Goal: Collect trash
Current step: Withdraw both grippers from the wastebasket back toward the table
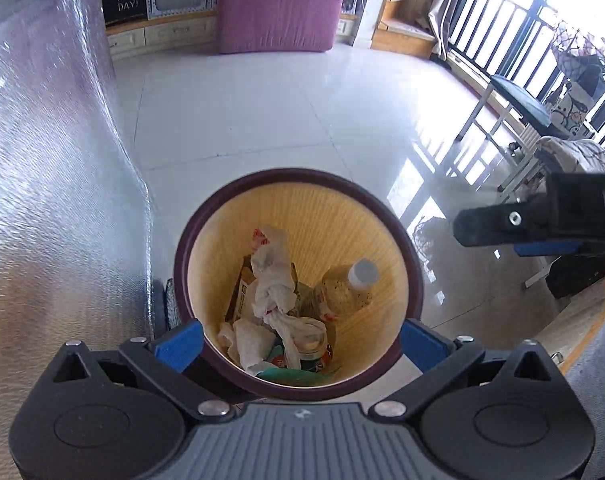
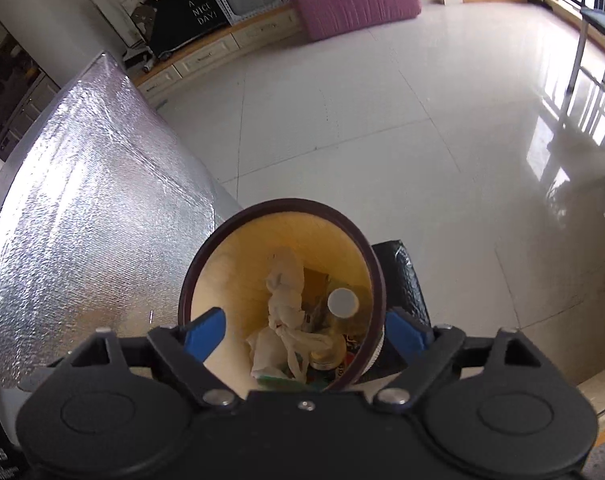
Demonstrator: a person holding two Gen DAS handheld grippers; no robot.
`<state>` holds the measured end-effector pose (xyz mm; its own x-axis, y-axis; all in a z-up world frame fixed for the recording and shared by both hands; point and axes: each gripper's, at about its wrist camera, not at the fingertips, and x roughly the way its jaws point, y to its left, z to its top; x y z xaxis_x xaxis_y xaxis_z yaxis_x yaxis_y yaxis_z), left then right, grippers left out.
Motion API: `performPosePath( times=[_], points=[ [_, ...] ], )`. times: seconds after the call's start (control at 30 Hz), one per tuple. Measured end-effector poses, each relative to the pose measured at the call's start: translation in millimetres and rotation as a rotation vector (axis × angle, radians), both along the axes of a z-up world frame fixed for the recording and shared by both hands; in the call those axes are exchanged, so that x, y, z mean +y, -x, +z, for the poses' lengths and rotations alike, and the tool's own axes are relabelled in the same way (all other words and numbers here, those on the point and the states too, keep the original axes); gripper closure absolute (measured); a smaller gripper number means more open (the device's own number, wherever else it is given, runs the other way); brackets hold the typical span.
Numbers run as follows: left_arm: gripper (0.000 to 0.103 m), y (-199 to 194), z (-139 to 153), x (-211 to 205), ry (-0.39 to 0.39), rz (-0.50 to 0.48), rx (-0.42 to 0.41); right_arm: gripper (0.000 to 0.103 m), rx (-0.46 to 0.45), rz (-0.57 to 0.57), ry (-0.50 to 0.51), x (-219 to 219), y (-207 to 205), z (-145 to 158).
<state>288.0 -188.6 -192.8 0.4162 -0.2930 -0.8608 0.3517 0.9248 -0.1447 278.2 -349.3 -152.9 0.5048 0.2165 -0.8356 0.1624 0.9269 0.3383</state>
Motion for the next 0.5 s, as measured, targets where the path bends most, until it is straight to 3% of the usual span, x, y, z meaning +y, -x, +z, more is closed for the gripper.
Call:
performPosePath(
  times=[0.37,0.5],
  points=[
    [0.0,32,46,17,0.029,0.006,-0.06,0.0,-0.099,0.003,0.093,0,55,38],
    [0.0,43,65,25,0.037,0.024,-0.099,0.0,-0.148,0.003,0.13,2,76,51]
  ],
)
